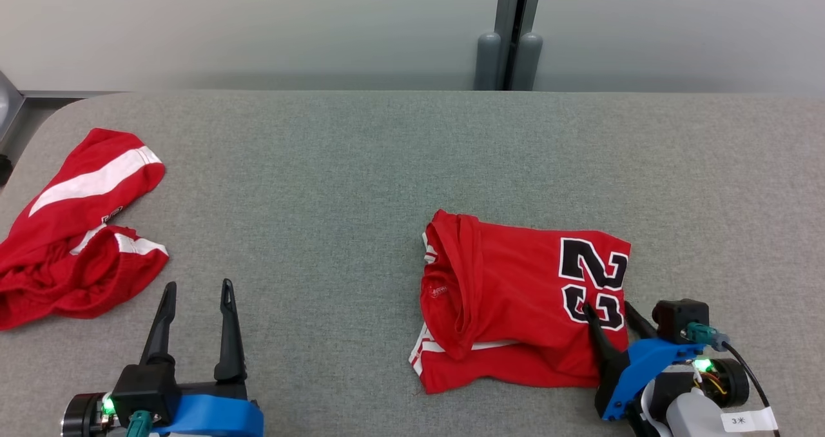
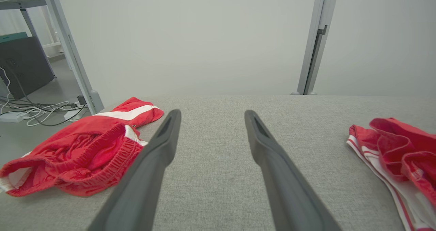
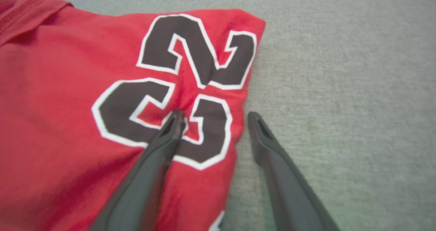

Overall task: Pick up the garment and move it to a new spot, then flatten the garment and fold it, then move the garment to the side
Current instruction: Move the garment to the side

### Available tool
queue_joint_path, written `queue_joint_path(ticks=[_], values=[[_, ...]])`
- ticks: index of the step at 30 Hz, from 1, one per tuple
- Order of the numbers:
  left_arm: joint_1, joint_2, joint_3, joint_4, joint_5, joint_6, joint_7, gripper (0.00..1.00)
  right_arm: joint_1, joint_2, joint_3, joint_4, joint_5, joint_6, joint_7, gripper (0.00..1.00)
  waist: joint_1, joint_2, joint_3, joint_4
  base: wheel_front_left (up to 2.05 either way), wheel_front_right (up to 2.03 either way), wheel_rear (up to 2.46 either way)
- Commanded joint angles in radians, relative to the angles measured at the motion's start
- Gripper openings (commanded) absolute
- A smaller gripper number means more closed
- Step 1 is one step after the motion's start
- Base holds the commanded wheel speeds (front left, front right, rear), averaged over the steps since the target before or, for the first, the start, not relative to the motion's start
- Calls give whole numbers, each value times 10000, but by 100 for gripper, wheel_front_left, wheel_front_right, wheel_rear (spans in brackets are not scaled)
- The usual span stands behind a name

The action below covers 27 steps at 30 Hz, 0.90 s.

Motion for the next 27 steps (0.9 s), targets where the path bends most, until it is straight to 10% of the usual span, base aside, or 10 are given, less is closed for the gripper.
queue_joint_path(ticks=[1,27], values=[[-200,55,18,18,-9,36,-62,100,-91,108,189,246,139,16,-34,2,-1,0,-5,-1,0,0,0],[-1754,270,192,-1402,257,332,-74,100,-1664,-2937,-430,-1182,1110,5,-986,0,-1,0,2477,-2198,0,0,0]])
